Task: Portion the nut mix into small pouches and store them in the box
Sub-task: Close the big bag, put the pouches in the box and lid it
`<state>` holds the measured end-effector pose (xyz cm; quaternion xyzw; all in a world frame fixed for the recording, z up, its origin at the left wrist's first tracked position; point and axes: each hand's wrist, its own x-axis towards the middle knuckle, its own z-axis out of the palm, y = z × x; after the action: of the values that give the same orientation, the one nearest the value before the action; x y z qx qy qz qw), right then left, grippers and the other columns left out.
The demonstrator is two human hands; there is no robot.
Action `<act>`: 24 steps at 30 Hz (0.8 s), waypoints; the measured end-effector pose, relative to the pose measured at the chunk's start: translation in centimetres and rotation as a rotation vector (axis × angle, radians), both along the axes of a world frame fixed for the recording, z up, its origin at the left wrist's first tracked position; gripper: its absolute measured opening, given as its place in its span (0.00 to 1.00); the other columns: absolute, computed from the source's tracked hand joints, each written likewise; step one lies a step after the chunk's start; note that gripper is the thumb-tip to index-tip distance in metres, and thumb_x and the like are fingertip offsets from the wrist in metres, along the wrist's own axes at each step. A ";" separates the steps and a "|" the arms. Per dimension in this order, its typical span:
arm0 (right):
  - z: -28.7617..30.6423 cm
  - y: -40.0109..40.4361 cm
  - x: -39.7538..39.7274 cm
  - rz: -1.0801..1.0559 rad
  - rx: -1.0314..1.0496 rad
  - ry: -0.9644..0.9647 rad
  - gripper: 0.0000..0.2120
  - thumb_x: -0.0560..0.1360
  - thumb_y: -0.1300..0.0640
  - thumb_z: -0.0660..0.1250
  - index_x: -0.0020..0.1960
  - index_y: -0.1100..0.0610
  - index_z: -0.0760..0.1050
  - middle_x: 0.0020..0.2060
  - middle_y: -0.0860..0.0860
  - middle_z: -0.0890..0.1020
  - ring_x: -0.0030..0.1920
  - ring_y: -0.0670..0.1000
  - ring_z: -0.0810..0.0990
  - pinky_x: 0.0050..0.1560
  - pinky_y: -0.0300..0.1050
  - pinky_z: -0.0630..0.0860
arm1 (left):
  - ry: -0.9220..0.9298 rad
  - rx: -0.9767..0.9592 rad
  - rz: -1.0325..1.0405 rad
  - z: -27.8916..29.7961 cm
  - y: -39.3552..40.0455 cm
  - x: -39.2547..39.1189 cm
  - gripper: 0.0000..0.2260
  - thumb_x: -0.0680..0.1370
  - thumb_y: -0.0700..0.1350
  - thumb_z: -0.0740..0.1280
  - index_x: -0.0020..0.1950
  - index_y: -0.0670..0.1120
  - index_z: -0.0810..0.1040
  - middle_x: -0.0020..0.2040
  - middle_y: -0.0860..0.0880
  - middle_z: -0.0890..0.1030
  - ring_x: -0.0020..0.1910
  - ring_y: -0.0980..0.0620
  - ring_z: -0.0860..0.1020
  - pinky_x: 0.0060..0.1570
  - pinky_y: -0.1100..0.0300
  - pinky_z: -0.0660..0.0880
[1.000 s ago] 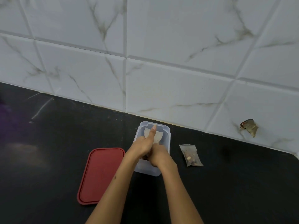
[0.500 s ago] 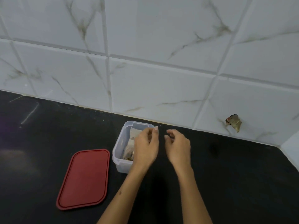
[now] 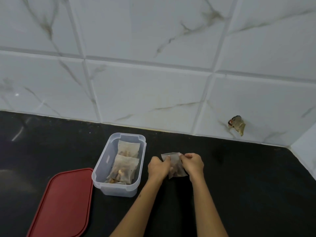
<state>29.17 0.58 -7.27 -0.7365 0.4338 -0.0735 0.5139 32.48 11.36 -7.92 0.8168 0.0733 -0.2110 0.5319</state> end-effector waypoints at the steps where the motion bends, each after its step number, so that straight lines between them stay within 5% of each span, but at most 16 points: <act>1: -0.2 -0.1 0.4 -0.009 0.015 -0.006 0.20 0.74 0.49 0.69 0.61 0.59 0.75 0.55 0.55 0.80 0.56 0.54 0.78 0.54 0.46 0.76 | 0.003 0.003 0.026 0.0 -0.3 0.3 0.17 0.78 0.53 0.65 0.56 0.40 0.74 0.54 0.43 0.78 0.51 0.47 0.77 0.49 0.55 0.76; 5: -0.6 -1.1 2.3 -0.001 0.147 0.061 0.23 0.70 0.46 0.73 0.57 0.61 0.77 0.52 0.58 0.81 0.52 0.56 0.80 0.52 0.50 0.79 | 0.048 0.009 0.078 -0.1 -1.5 1.5 0.17 0.76 0.55 0.68 0.53 0.43 0.71 0.52 0.43 0.77 0.53 0.46 0.78 0.53 0.53 0.77; 12: 1.0 -1.7 0.5 0.095 0.321 -0.048 0.06 0.73 0.55 0.72 0.44 0.59 0.79 0.38 0.51 0.81 0.39 0.47 0.77 0.37 0.39 0.71 | 0.053 -0.208 0.050 -1.0 -1.0 1.3 0.08 0.75 0.49 0.71 0.42 0.44 0.83 0.43 0.45 0.84 0.47 0.47 0.82 0.50 0.50 0.81; 19: 3.7 -0.5 -2.6 0.111 0.262 -0.212 0.05 0.73 0.53 0.71 0.41 0.55 0.79 0.40 0.49 0.81 0.43 0.45 0.77 0.38 0.39 0.70 | -0.076 -0.383 -0.059 1.8 0.5 -0.2 0.07 0.77 0.46 0.69 0.44 0.44 0.82 0.44 0.44 0.84 0.45 0.49 0.83 0.40 0.59 0.80; 24: 6.6 0.8 -4.5 0.100 0.208 -0.287 0.05 0.71 0.53 0.73 0.42 0.55 0.80 0.40 0.52 0.83 0.44 0.50 0.79 0.47 0.47 0.74 | -0.194 -0.403 -0.126 4.9 2.2 -1.5 0.07 0.77 0.49 0.68 0.47 0.46 0.81 0.46 0.46 0.84 0.48 0.49 0.82 0.43 0.59 0.80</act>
<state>24.70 1.33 -0.70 -0.6819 0.3240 -0.1070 0.6470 30.93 13.52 -3.02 0.7136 -0.0729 -0.1748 0.6745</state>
